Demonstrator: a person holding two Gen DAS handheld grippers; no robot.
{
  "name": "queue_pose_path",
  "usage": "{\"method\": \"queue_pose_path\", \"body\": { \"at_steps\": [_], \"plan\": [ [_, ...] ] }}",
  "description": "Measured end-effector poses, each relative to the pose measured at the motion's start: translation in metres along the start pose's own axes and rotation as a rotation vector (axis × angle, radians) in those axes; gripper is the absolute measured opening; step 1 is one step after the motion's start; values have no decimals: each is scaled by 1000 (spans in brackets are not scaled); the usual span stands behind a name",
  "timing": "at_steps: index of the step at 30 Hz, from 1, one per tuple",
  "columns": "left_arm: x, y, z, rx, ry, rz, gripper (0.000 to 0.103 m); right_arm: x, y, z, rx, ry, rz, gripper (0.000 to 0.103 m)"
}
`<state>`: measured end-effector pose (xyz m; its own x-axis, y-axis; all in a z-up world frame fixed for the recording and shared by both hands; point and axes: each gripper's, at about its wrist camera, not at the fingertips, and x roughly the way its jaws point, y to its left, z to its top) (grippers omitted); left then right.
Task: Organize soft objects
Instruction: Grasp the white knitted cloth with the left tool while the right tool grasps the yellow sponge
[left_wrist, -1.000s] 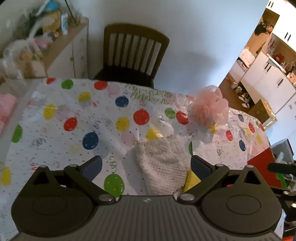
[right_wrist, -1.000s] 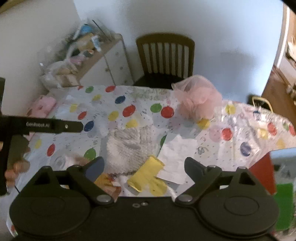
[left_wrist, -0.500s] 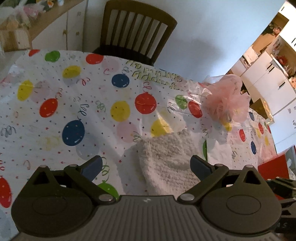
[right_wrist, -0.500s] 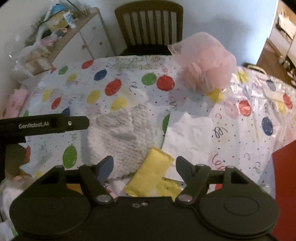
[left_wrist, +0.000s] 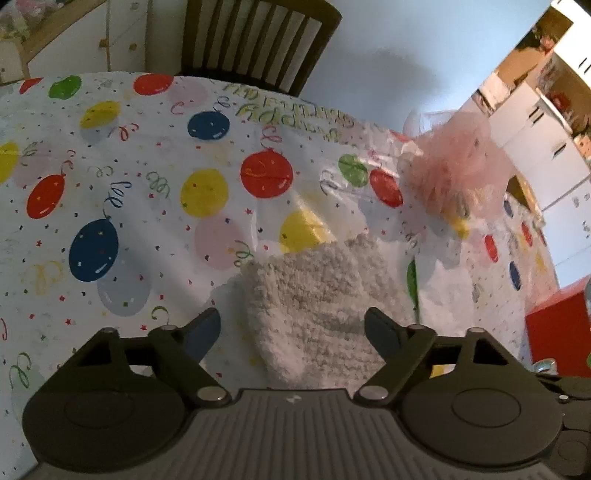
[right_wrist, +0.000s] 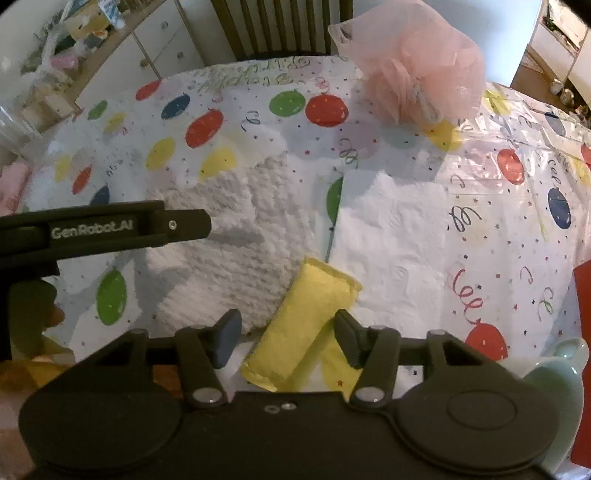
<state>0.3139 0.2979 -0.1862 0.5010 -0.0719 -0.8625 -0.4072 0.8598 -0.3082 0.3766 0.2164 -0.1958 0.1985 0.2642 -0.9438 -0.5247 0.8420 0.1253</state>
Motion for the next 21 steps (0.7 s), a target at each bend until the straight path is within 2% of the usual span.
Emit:
{"method": "queue_pose_path", "body": {
  "at_steps": [2,6,9,11,13,17,21],
  "plan": [
    [3,-2,-2,14,5,3,73,2,0,0,-4,-3,-14,55],
    [3,-8,-4,70,-10,38,62,4,-3,-1,5,3,-37,47],
    [2,-9,-5,95,-23,67,46,5,-5,-3,10,4,-30,45],
    [2,-9,-6,100,-32,79,32,5,-4,-4,7,-3,-34,45],
    [2,-7,-6,94,-36,74,27,4,-1,-6,-1,-10,-43,44],
    [-1,-7,-9,91,-49,71,11,2,0,-8,-6,-19,-52,42],
    [-9,-4,-9,89,-86,65,8,-2,-2,-12,-7,-32,-49,37]
  ]
}}
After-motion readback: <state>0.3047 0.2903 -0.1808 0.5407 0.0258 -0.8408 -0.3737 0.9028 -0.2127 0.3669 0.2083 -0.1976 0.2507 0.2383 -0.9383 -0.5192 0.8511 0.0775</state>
